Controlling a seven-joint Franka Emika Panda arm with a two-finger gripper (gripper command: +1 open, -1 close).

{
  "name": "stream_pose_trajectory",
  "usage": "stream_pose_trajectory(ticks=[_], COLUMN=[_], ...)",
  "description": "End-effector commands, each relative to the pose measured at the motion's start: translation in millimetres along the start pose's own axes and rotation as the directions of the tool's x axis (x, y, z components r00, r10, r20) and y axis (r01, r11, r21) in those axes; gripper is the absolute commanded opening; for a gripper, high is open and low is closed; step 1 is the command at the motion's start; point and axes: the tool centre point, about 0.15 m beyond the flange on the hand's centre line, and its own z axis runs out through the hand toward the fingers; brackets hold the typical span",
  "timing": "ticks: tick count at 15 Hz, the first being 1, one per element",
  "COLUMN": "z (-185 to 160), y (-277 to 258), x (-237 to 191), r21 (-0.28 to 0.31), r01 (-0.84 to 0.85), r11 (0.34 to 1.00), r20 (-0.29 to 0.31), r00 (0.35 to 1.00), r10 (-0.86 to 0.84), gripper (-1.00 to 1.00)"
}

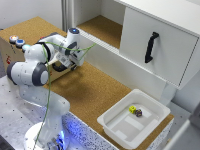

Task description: Grasp the drawer handle, then open it

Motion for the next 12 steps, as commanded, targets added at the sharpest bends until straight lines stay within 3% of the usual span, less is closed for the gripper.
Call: stream_pose_trajectory(ticks=[1, 2, 3, 8, 12], z=[39, 36, 34, 25, 22], y=[-8, -10, -12, -4, 5], x=[7, 7, 8, 11, 19], r21=[0.118, 0.130, 0.142, 0.148, 0.111], r01=[-0.028, -0.026, -0.021, -0.012, 0.007], r11=[0.993, 0.991, 0.990, 0.989, 0.994], r20=[0.023, 0.014, 0.010, -0.006, -0.012], r00=[0.999, 1.000, 1.000, 1.000, 1.000], r10=[0.025, 0.025, 0.020, 0.013, -0.006], gripper=[1.00, 1.00, -1.00, -1.00, -1.00])
